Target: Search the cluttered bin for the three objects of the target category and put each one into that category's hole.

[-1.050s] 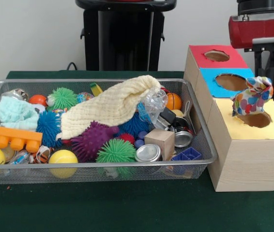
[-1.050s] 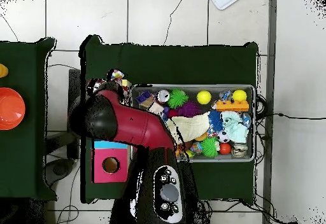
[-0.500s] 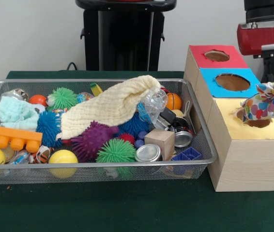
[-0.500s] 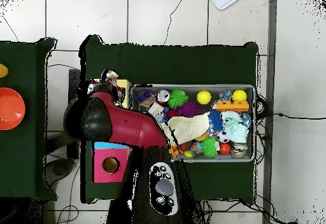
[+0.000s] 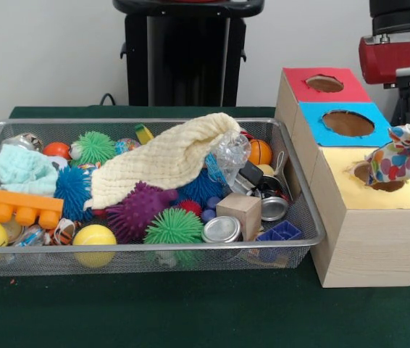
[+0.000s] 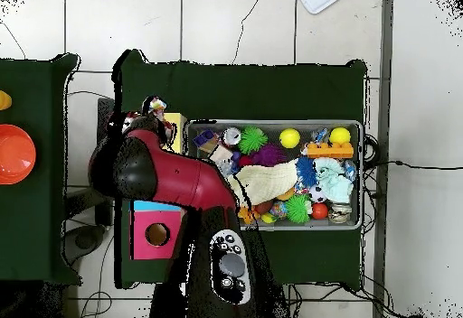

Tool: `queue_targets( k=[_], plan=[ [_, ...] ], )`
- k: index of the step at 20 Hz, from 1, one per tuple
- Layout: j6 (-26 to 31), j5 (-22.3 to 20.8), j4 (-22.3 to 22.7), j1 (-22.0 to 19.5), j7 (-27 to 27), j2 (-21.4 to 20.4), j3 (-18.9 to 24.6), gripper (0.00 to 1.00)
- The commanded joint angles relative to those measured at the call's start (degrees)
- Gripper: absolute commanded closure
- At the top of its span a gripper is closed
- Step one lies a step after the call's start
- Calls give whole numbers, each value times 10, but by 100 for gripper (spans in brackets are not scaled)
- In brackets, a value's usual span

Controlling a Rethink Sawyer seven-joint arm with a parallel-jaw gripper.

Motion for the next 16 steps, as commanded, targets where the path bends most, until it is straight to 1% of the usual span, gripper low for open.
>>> queue_targets(
  k=[1, 4, 11, 16],
  plan=[
    [-16, 26, 56, -4, 157, 37, 33, 100],
    [-24, 25, 64, -3, 159, 41, 34, 100],
    [-31, 5, 74, 5, 144, 57, 29, 100],
    [-33, 5, 81, 5, 144, 61, 32, 100]
  ],
)
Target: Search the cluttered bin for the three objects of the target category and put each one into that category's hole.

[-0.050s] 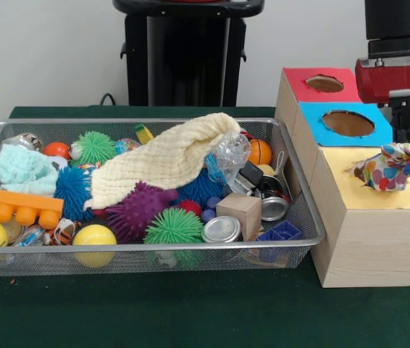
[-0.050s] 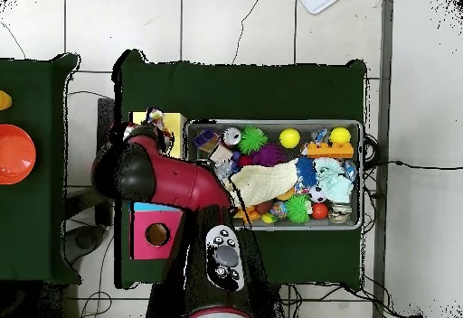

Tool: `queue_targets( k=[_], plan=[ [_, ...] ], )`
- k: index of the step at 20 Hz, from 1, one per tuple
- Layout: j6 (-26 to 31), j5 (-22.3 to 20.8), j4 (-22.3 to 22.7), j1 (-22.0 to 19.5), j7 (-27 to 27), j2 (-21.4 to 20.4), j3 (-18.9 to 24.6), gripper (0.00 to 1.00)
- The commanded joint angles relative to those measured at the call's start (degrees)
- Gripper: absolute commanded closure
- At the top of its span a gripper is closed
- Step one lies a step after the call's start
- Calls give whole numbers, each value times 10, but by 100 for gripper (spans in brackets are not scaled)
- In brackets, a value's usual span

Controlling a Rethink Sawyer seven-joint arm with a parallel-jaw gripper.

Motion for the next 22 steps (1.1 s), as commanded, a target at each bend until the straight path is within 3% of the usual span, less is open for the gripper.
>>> queue_targets(
  k=[1, 8, 22],
  plan=[
    [-30, 5, 74, -4, 146, 32, 33, 100],
    [-10, 37, 87, -8, 167, 21, 49, 100],
    [-18, 47, 79, -10, 159, 33, 54, 100]
  ],
)
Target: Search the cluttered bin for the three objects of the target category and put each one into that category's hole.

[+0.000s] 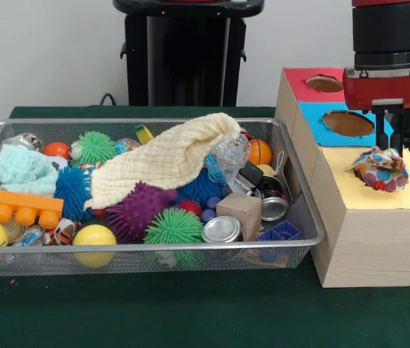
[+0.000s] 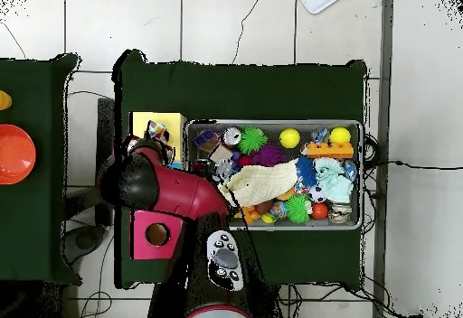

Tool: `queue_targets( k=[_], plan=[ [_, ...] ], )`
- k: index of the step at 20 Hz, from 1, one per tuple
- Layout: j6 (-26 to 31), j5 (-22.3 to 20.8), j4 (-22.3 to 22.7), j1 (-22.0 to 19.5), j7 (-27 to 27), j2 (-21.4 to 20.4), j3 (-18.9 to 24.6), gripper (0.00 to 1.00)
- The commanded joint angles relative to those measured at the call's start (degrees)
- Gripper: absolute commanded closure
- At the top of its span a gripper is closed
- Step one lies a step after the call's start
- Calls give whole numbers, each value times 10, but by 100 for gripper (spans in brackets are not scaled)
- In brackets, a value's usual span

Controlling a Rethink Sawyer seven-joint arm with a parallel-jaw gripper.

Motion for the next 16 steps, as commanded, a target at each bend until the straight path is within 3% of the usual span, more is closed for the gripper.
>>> queue_targets(
  k=[1, 3, 4, 16],
  plan=[
    [-18, 29, 46, -13, 158, 27, 56, 100],
    [-23, 26, 44, -12, 155, 30, 54, 100],
    [-22, 24, 40, -8, 150, 31, 49, 0],
    [-19, 19, 36, -8, 143, 25, 38, 0]
  ],
)
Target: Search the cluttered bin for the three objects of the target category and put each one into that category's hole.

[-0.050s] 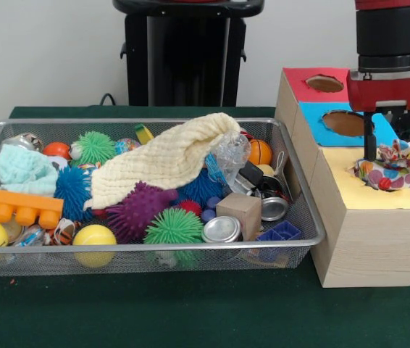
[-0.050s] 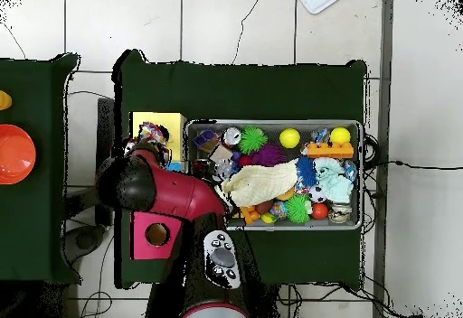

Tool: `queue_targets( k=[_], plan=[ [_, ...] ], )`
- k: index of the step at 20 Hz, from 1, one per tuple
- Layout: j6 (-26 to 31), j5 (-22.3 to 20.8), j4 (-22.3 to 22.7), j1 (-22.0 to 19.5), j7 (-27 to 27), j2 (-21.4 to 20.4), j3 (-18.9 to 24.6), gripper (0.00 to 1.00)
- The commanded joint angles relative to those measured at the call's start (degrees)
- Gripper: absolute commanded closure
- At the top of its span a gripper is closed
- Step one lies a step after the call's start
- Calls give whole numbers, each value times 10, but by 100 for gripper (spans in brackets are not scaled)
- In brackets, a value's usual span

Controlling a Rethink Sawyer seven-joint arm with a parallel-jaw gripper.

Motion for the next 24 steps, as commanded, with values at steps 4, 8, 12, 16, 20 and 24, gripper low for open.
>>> queue_targets(
  k=[4, 8, 12, 16, 20, 24],
  plan=[
    [-8, 14, 29, -8, 136, 18, 25, 0],
    [32, 15, 34, -6, 129, -9, 11, 0],
    [78, 21, 34, -2, 132, -37, -4, 0],
    [125, 33, 40, -3, 146, -66, -2, 0],
    [182, 50, 43, -10, 158, -91, 13, 0],
    [214, 43, 36, -3, 152, -102, 1, 0]
  ],
)
